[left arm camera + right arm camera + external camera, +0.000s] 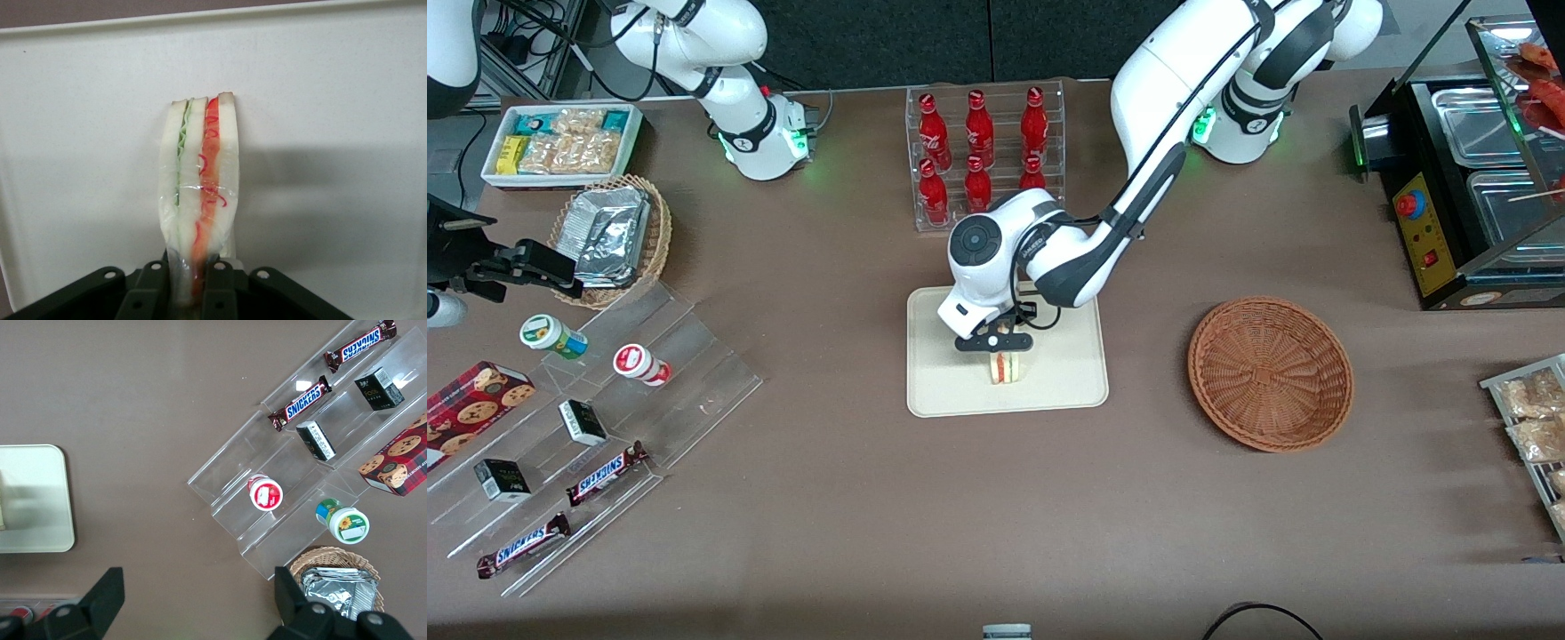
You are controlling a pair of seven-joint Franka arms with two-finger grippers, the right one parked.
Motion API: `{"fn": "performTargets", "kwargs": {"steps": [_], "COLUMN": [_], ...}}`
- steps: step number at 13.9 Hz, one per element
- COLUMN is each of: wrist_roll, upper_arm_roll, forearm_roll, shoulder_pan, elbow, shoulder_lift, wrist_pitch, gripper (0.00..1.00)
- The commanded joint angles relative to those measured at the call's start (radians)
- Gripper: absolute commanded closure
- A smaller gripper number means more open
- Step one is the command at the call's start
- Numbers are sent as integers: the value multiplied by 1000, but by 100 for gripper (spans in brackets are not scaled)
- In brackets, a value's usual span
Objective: Place sandwich from basket to tray
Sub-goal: 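Lower the sandwich onto the tray and open the left gripper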
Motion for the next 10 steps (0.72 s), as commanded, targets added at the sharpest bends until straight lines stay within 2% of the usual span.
{"fn": "performTargets", "kwargs": {"steps": [1,5,8,10], "wrist_roll": [-19,-16,-22,-16], "upper_arm_roll": [11,15,11,14], "forearm_roll": [19,2,-54,-64], "shoulder_pan": [-15,11,87,128], "elbow": [35,55,57,57], "shoulder_lift": [-12,-111,-197,-282], "wrist_pitch": [-31,-145,-185,-267], "gripper": [0,0,0,0]}}
